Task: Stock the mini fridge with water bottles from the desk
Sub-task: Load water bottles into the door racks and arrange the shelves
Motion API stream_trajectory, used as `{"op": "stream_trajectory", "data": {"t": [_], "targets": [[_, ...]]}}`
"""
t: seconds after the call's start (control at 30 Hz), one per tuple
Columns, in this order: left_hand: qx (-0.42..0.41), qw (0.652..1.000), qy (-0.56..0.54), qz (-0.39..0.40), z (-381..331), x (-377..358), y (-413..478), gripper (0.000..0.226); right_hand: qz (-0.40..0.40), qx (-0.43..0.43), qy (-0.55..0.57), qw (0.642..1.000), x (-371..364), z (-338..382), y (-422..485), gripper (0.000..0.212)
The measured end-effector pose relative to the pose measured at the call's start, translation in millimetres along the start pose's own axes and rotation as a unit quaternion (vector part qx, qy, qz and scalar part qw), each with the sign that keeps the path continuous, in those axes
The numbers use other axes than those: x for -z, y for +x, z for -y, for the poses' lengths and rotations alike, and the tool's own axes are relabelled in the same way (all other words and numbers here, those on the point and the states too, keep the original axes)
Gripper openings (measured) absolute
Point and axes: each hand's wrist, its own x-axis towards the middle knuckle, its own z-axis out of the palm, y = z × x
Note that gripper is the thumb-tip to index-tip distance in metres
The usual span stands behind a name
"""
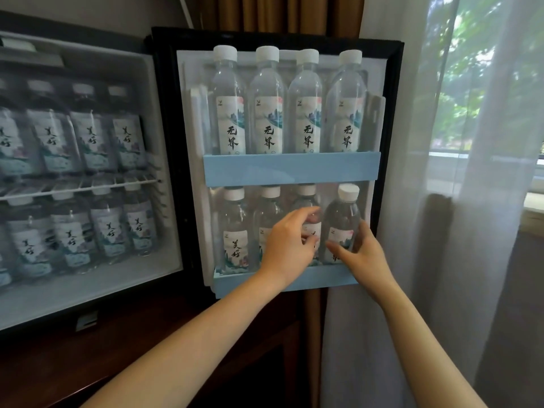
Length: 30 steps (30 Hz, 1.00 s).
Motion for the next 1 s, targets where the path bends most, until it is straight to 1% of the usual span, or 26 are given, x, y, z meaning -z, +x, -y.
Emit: {"op": "stream_trajectory", "data": {"t": [0.17, 0.37, 0.4, 0.47, 0.5, 0.57, 0.6, 0.63, 0.7, 0.8, 0.87, 0.93, 1.0], "targets": [[-0.001, 1.0, -0.007, 0.001, 6, 1, -3, 0.046, 0.036, -0.021, -0.056, 0.998, -1, -2, 8, 0.079], [0.024, 1.0, -0.018, 0.006, 11, 4, -11, 0.038, 0.051, -0.055, -0.058, 0.996, -5, -1, 3, 0.086], [0.028, 0.999, -0.017, 0.008, 12, 5, -13, 0.035, 0.035, -0.04, -0.052, 0.997, -8, 1, 0, 0.088], [0.028, 1.0, -0.011, 0.009, 13, 8, -16, 0.031, -0.045, 0.012, -0.032, 0.998, -18, 5, -9, 0.09], [0.027, 1.0, -0.009, 0.009, 14, 10, -18, 0.029, -0.103, 0.036, -0.032, 0.993, -25, 7, -15, 0.086], [0.025, 1.0, -0.004, 0.005, 15, 16, -23, 0.025, -0.217, 0.076, -0.062, 0.971, -39, 14, -27, 0.071], [0.022, 1.0, 0.0, 0.001, 16, 20, -25, 0.023, -0.25, 0.097, -0.079, 0.96, -48, 18, -32, 0.063], [0.018, 1.0, 0.004, -0.006, 17, 24, -28, 0.022, -0.263, 0.122, -0.098, 0.952, -57, 22, -35, 0.056], [0.01, 1.0, 0.01, -0.021, 21, 35, -34, 0.021, -0.246, 0.167, -0.128, 0.946, -77, 25, -37, 0.047], [0.014, 0.999, 0.028, -0.04, 32, 60, -45, 0.02, -0.2, 0.187, -0.137, 0.952, -110, 31, -37, 0.045], [0.024, 0.997, 0.05, -0.052, 41, 82, -56, 0.02, -0.183, 0.202, -0.132, 0.953, -135, 38, -41, 0.044], [0.044, 0.994, 0.07, -0.067, 51, 107, -69, 0.019, -0.166, 0.225, -0.123, 0.952, -160, 46, -45, 0.042], [0.083, 0.989, 0.085, -0.085, 62, 136, -85, 0.017, -0.149, 0.254, -0.119, 0.948, -187, 56, -50, 0.039]]}}
